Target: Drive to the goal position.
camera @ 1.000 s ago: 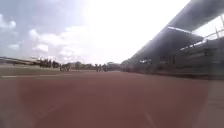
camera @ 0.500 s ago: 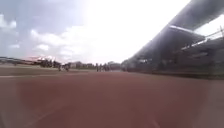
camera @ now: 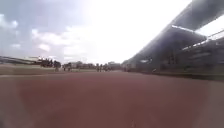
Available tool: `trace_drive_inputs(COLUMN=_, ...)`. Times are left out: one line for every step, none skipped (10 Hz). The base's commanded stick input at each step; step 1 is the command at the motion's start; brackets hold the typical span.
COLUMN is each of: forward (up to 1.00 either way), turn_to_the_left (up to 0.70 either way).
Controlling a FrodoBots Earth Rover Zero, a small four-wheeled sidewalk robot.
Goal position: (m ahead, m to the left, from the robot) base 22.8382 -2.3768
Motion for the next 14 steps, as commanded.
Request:
trace_drive_inputs(forward=0.7, turn_to_the_left=0.0)
trace_drive_inputs(forward=0.7, turn_to_the_left=0.0)
trace_drive_inputs(forward=0.7, turn_to_the_left=0.0)
trace_drive_inputs(forward=0.7, turn_to_the_left=0.0)
trace_drive_inputs(forward=0.7, turn_to_the_left=0.0)
trace_drive_inputs(forward=0.7, turn_to_the_left=0.0)
trace_drive_inputs(forward=0.7, turn_to_the_left=0.0)
trace_drive_inputs(forward=0.7, turn_to_the_left=0.0)
trace_drive_inputs(forward=0.7, turn_to_the_left=0.0)
trace_drive_inputs(forward=0.7, turn_to_the_left=0.0)
trace_drive_inputs(forward=0.7, turn_to_the_left=0.0)
trace_drive_inputs(forward=0.7, turn_to_the_left=0.0)
trace_drive_inputs(forward=0.7, turn_to_the_left=0.0)
trace_drive_inputs(forward=0.7, turn_to_the_left=0.0)
